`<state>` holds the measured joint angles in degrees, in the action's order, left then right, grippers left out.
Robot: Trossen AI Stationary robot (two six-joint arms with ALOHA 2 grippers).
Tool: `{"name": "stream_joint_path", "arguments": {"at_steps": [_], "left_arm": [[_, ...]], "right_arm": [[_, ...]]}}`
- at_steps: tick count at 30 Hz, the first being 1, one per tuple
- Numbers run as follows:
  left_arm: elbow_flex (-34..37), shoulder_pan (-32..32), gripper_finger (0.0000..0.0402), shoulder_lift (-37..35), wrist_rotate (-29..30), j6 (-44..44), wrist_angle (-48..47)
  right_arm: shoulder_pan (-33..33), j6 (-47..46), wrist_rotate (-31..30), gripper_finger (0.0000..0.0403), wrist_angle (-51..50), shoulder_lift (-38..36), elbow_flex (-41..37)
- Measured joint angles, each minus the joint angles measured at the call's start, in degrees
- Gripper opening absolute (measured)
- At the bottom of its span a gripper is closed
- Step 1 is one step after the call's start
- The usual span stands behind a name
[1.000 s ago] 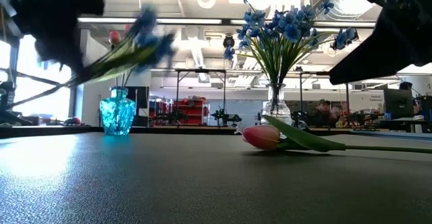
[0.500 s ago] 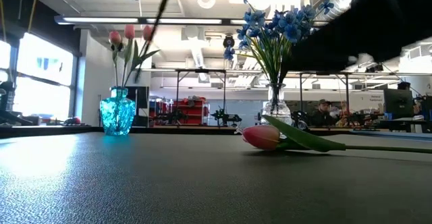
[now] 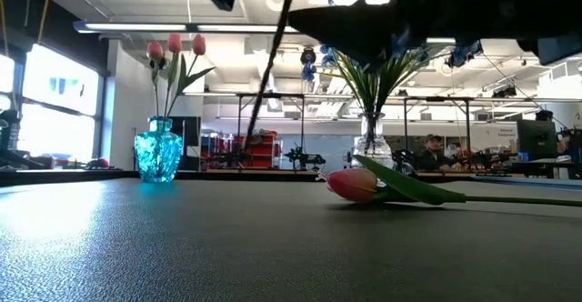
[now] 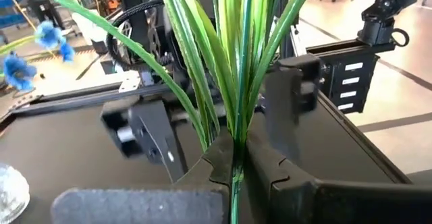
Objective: Sort flowers into vase by color
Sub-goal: Put the blue flower into the transparent vase
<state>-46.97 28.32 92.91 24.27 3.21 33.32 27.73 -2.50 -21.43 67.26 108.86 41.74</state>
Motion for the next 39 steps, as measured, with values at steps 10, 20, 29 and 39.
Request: {"name": "stream_joint_path", "arguments": {"at_steps": [10, 20, 29, 39], "left_arm": [[-2.24, -0.24, 0.0003, 0.97, -1.39, 1.98, -0.56], [-2.28, -0.44, 0.0013, 0.89, -0.48, -1.99, -5.3], [-2.24, -0.98, 0.0099, -7.24, -4.88, -10.32, -23.71], [-2.24, 0.37, 0.0123, -14.16, -0.68, -16.62, -37.25]], "right_arm": [[0.79, 2.73, -2.84, 0.0227, -8.35, 0.0, 5.26], [0.59, 0.99, -5.24, 0.0023, -8.88, 0.0, 5.25], [0.44, -2.6, -10.36, 0.0006, -11.67, -0.56, 2.86], [7.74, 7.57, -36.16, 0.0004, -5.84, -21.42, -13.85]]}}
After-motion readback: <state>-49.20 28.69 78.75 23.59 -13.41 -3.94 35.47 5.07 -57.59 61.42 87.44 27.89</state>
